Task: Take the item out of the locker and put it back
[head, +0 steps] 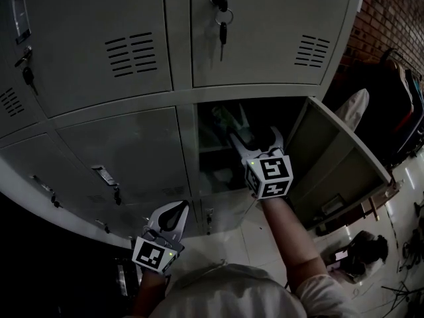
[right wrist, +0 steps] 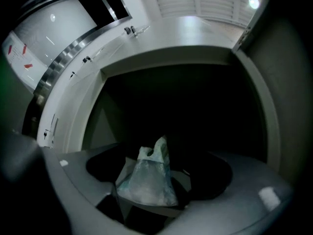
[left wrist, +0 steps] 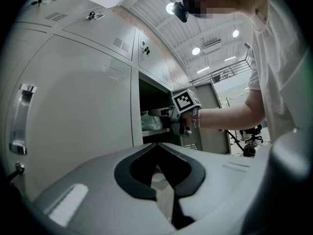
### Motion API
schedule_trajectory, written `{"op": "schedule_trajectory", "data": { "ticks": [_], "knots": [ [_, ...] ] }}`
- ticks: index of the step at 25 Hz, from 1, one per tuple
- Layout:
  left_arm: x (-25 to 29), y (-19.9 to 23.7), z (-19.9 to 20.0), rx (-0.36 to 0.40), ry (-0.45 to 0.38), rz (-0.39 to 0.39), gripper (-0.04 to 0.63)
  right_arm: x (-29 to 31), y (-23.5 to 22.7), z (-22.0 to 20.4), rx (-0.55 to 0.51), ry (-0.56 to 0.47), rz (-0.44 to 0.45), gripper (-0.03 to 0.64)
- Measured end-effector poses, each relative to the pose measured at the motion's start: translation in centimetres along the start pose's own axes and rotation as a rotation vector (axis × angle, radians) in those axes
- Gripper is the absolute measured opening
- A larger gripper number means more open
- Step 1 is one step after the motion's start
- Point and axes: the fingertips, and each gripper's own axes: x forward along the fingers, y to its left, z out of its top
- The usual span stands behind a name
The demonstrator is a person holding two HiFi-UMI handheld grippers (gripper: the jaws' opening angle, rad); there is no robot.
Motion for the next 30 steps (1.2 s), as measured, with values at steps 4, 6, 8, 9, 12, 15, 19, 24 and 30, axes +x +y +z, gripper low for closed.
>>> {"op": "schedule_trajectory", "data": {
  "ticks": [4,6,8,9,12,15,19,24,30],
  "knots": [
    [-0.6,-0.1,0.4,-0.008,-0.008,0.003,-0.017,-4.6,1.5,1.1,0.019,-0.05,0.019,0.225],
    [-0.9,-0.2,0.5,-0.009,-0.009,0.001,-0.015,-7.3,3.0,0.2,0.001,-0.035,0.034,0.109],
    [-1.3,-0.5,0.7,-0.006,-0.015,-0.006,-0.015,-9.8,4.8,-1.4,0.005,-0.007,0.057,0.001],
    [-1.5,-0.7,0.8,-0.005,-0.019,-0.012,-0.015,-11.0,5.9,-2.4,0.018,0.006,0.071,0.0],
    [-2.3,-1.4,0.8,0.005,-0.02,-0.03,-0.015,-14.2,9.3,-5.0,0.046,0.039,0.109,-0.002],
    [-3.3,-2.1,1.1,0.009,-0.019,-0.039,-0.017,-16.9,11.8,-6.6,0.068,0.059,0.125,-0.002],
    [-4.6,-3.2,1.5,0.014,-0.036,-0.041,-0.015,-19.3,12.3,-7.2,0.095,0.07,0.099,-0.002],
    [-6.2,-4.6,1.4,0.018,-0.004,-0.075,-0.015,-20.9,12.8,-6.2,0.108,0.066,0.091,-0.002],
    [-9.6,-6.2,2.2,0.016,-0.032,-0.008,-0.015,-24.5,14.7,-5.3,0.051,0.042,0.141,-0.002]
  ]
}}
